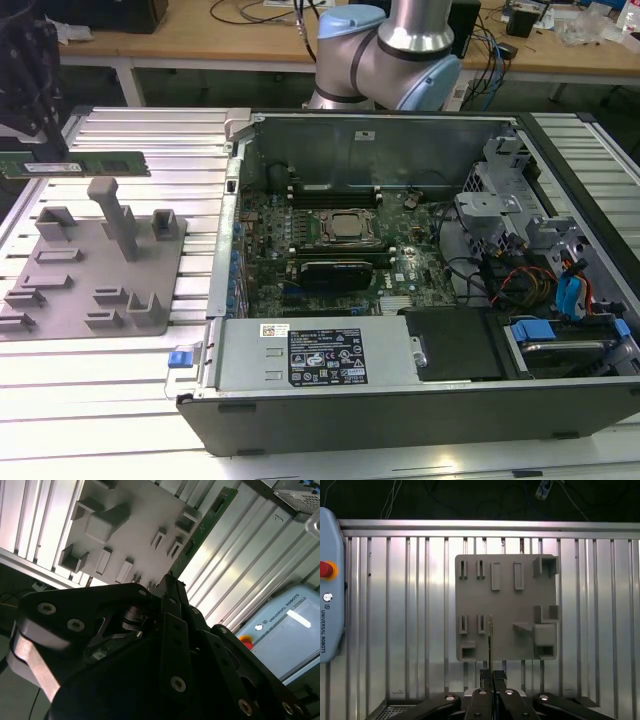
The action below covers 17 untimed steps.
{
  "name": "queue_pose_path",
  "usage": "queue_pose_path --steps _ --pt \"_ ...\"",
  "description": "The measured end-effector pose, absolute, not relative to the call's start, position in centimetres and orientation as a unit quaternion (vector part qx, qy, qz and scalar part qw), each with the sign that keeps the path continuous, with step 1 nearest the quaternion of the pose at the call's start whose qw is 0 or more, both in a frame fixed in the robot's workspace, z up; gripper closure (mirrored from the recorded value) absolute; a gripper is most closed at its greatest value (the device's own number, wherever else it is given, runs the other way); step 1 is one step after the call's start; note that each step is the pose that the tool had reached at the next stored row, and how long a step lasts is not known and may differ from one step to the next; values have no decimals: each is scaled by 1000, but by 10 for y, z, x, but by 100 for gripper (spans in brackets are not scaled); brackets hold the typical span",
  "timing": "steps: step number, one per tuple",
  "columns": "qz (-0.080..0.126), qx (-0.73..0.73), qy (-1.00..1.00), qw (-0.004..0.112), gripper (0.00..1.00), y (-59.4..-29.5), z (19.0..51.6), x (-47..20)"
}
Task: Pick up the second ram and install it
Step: 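Pick up the second ram and move it above second insertion slot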
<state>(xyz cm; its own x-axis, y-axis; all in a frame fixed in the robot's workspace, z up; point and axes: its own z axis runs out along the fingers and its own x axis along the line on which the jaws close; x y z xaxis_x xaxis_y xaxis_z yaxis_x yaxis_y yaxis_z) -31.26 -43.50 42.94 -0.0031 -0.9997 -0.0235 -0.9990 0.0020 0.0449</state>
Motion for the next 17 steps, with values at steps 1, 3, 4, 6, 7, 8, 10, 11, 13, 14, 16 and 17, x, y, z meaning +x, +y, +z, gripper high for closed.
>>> queue_pose_path --steps 1,3,4,6,7,8,10,11,13,14,16,17 --pt "-24 706 -708 8 91 -435 429 -310" --pt "-24 706 -708 8 91 -435 429 -304" --pt "-24 706 -708 8 91 -435 429 -301" --pt "-24 706 -708 8 91 -435 429 -294" --pt "-24 706 -708 8 91 -435 429 -292" --pt "-24 706 -708 8 91 -435 429 -290" --pt "-24 706 -708 8 91 -435 429 -281" --pt "-24 706 -708 8 91 -435 429 -275" --pt "-24 706 -708 8 91 -435 429 -264" --pt "-24 706 -708 8 91 -435 429 -259" --pt "-24 706 -708 8 91 -435 429 -251" --pt "-24 706 -708 8 91 -435 429 -245"
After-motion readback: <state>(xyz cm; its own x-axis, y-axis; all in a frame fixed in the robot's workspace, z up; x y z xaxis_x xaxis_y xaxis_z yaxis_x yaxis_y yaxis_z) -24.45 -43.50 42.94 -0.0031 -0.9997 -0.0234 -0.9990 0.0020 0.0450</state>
